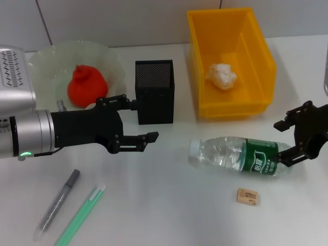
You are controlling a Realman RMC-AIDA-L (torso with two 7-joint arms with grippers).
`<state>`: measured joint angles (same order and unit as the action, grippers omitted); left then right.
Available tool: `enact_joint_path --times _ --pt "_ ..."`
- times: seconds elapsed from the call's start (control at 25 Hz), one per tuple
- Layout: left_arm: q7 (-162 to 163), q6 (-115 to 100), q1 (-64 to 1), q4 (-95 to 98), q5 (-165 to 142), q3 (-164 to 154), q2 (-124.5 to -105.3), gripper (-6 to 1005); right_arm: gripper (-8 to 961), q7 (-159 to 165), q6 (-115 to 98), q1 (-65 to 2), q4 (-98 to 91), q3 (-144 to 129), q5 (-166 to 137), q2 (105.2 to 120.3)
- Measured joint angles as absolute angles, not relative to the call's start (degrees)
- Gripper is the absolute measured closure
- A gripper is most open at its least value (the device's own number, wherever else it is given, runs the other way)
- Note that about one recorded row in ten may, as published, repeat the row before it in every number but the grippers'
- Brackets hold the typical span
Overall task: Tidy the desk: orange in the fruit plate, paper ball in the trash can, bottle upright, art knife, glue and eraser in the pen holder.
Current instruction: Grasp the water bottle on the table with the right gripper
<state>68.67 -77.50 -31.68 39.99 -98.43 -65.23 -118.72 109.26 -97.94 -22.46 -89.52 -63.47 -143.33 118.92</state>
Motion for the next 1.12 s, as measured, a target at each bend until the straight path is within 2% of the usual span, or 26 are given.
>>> enact_joint_path --times 1.12 --pt "69.7 -77.1 -32.4 40.4 -98.4 -65.4 -118.83 164 204 103.6 -91.6 -28.6 -74.0 -63.4 -143.7 118.8"
